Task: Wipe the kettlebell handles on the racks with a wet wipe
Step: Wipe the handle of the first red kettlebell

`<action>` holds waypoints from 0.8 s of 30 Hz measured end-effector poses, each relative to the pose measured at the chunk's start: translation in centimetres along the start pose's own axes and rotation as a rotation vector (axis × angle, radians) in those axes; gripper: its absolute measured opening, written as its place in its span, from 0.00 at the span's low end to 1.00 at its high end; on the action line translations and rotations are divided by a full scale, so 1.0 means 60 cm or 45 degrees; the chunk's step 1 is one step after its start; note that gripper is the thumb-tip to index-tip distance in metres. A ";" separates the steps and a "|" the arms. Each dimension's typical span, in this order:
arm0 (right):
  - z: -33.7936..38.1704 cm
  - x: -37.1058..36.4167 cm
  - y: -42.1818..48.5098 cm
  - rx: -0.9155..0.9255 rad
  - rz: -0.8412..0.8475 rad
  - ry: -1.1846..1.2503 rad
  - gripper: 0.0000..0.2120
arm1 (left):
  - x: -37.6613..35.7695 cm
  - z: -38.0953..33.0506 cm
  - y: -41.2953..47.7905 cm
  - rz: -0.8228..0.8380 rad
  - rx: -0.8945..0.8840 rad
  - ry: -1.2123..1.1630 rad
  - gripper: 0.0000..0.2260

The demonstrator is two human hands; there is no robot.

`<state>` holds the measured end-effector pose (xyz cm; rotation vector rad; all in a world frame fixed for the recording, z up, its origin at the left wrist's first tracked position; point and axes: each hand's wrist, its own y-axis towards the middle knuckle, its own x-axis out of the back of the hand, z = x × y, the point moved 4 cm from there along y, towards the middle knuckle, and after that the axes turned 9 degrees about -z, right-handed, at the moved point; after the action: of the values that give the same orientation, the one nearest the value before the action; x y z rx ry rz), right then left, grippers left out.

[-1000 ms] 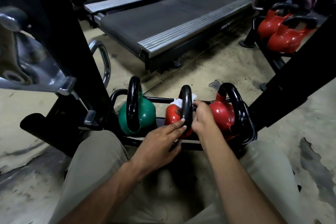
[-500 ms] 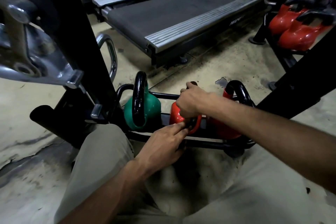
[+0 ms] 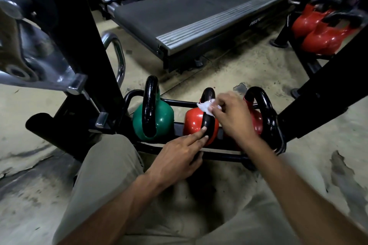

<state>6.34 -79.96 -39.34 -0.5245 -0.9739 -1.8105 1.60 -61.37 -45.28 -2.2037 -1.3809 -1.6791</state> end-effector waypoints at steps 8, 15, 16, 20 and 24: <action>-0.051 -0.089 -0.063 -1.339 -0.243 1.211 0.11 | 0.002 -0.003 0.002 -0.018 0.029 -0.005 0.21; -0.012 -0.044 -0.070 -0.512 -0.369 0.440 0.02 | 0.001 -0.003 0.003 -0.003 0.033 0.006 0.21; -0.001 -0.035 -0.064 -0.269 -0.317 0.230 0.01 | 0.000 -0.003 0.003 -0.008 0.033 -0.004 0.21; 0.044 -0.031 0.001 0.539 0.114 -0.477 0.04 | 0.003 -0.007 0.004 -0.023 0.008 0.011 0.21; 0.075 -0.065 0.053 0.843 0.793 -1.040 0.10 | 0.005 -0.006 0.003 0.014 -0.010 0.043 0.21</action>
<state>10.54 -74.79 -38.27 -1.0203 -1.6313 -0.6209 1.47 -61.48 -44.84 -2.1728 -1.3541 -1.7123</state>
